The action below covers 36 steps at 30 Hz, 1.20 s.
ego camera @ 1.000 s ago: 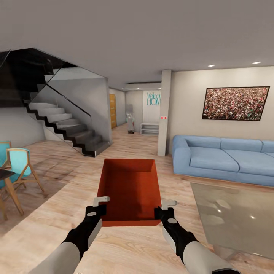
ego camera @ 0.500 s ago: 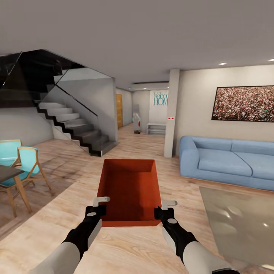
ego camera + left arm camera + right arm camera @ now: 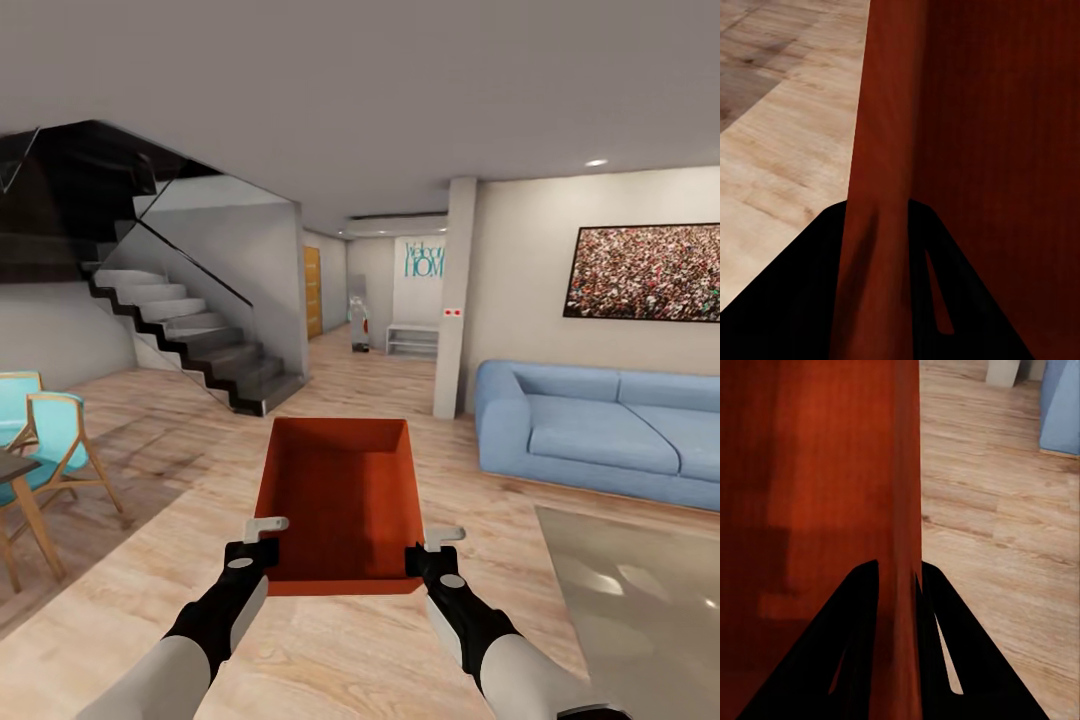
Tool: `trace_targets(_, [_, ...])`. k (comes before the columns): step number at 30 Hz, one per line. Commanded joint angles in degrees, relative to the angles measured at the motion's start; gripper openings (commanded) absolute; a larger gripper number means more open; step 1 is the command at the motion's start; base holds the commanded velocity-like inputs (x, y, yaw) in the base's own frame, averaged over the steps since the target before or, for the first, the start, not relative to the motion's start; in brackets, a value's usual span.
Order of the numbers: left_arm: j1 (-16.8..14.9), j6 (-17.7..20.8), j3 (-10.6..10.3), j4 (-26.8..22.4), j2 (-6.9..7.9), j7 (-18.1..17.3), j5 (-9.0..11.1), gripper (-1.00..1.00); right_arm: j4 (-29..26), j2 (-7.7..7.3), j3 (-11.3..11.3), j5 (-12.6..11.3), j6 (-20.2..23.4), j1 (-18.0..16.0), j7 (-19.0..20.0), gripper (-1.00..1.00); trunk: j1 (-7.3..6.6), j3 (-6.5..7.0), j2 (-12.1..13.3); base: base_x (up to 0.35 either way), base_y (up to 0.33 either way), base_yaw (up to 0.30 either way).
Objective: Move the two storage containers from the living room to the garage. In the garage, place one container on the floor and stack the other container on top of it (either order is fine).
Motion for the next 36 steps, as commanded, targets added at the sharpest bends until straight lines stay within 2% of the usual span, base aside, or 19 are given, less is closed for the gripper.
trace_targets(1, [0.0, 0.4, -0.4, -0.1, -0.04, 0.7, 0.0, -1.00, 0.1, 0.19, 0.4, -0.1, -0.1, 0.0, 0.0, -1.00, 0.05, -0.10, -0.1, 0.321, 0.000, 0.000])
trace_targets(36, [0.0, 0.4, -0.4, -0.1, -0.04, 0.7, 0.0, -1.00, 0.1, 0.19, 0.2, -0.1, -0.4, 0.0, -0.1, -1.00, 0.05, -0.10, -0.1, 0.321, 0.000, 0.000])
